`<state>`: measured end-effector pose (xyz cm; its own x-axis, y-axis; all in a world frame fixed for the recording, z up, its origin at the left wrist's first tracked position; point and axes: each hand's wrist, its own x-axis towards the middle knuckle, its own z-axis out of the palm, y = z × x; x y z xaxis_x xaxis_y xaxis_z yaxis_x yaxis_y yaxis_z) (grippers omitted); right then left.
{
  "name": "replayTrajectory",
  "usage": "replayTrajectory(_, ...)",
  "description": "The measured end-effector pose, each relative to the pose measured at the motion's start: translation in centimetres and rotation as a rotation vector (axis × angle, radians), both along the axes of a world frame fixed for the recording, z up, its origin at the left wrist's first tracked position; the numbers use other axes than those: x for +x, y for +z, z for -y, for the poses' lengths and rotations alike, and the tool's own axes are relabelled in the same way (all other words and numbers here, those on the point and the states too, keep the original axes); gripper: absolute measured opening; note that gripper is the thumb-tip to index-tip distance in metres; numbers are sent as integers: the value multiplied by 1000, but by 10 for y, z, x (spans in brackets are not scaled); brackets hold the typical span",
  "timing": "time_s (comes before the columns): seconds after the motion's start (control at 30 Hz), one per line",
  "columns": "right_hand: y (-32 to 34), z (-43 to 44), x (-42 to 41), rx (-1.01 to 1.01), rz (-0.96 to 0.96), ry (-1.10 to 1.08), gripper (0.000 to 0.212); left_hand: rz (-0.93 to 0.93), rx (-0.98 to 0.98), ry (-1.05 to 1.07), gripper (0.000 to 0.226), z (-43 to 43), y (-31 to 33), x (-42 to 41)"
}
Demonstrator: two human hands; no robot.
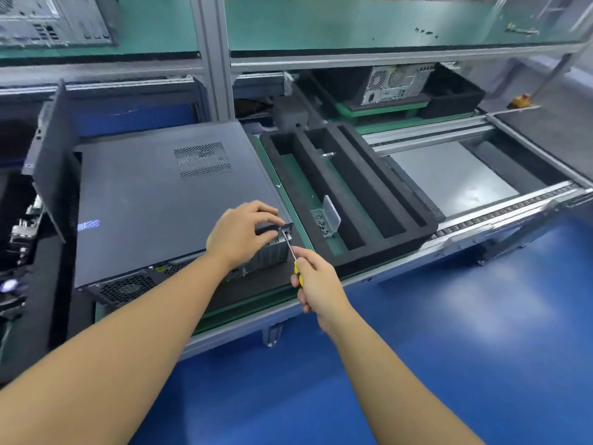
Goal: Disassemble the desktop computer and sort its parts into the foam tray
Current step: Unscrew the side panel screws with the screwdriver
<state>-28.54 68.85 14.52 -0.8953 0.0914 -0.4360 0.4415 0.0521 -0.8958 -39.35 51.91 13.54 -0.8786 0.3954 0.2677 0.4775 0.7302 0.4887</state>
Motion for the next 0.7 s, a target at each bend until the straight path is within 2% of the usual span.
replayTrajectory(0.37, -3, -3, -1, -21, 4, -25, 33, -9, -14, 50, 8, -5, -1, 0)
replayTrajectory(0.5, -4, -2, -1, -38, 0, -24, 33, 18, 31, 73, 15, -5, 1, 0)
replayTrajectory(0.7, -4, -4, -2, -23, -1, -23, 33, 24, 23, 86, 12, -6, 3, 0)
